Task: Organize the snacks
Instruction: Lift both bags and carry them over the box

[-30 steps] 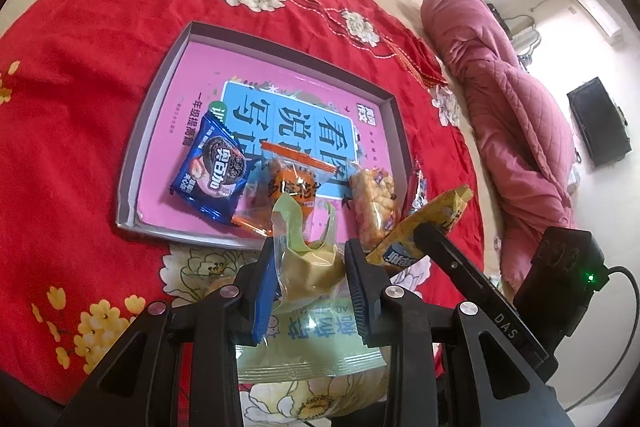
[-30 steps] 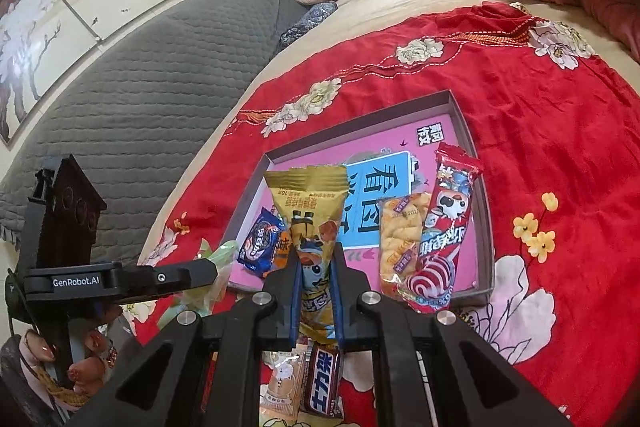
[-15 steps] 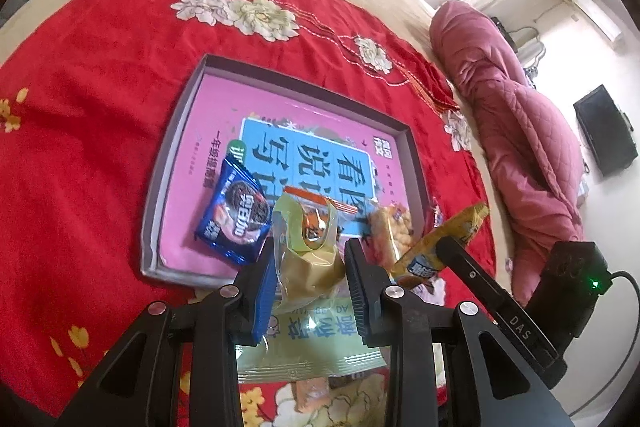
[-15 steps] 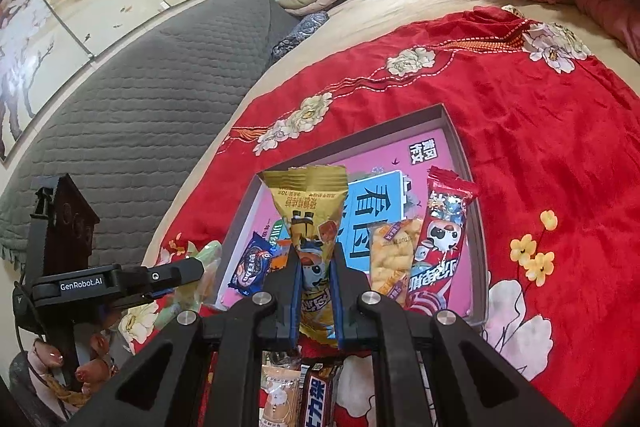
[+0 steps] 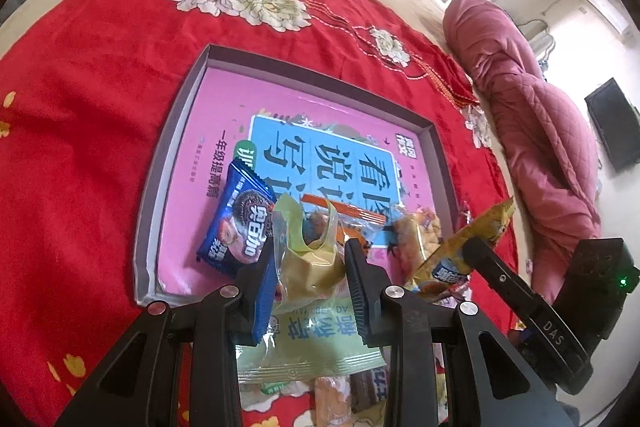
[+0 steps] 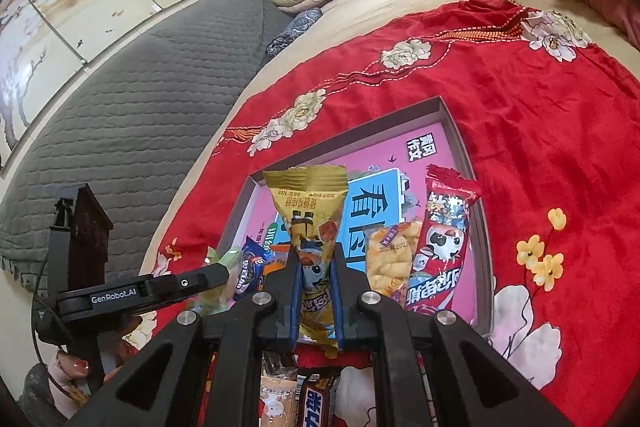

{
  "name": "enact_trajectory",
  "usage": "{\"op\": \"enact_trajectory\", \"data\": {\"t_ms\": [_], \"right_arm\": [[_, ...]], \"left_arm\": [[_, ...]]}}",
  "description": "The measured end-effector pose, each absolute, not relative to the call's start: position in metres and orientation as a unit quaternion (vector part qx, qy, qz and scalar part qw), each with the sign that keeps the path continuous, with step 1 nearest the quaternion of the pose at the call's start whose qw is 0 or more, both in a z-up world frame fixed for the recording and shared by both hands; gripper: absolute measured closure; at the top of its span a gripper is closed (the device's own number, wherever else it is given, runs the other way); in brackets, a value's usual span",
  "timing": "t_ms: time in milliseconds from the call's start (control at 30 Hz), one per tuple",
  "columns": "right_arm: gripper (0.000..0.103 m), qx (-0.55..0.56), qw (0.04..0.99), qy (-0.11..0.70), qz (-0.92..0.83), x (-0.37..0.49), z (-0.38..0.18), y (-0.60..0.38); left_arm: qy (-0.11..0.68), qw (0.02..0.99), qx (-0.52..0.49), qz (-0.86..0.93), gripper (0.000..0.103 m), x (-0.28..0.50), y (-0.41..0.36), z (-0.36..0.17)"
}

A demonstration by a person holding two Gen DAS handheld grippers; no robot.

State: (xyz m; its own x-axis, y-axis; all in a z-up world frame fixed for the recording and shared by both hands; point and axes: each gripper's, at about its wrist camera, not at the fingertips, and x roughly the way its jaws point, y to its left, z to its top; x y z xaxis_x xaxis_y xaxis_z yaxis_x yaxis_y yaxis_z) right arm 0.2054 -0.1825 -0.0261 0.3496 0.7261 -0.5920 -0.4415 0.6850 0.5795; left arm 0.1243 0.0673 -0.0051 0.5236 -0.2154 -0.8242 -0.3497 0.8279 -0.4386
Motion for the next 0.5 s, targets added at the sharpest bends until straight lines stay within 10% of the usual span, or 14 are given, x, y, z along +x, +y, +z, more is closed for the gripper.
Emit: {"op": "enact_trajectory", "data": {"t_ms": [500], "right_arm": [[0.090, 0.162, 0.802, 0.445, 0.363, 0.211, -0.032, -0.178]], "left_arm": [[0.493, 0.822, -0.279, 0.053, 0.069, 0.133, 0.068, -0.016]]}}
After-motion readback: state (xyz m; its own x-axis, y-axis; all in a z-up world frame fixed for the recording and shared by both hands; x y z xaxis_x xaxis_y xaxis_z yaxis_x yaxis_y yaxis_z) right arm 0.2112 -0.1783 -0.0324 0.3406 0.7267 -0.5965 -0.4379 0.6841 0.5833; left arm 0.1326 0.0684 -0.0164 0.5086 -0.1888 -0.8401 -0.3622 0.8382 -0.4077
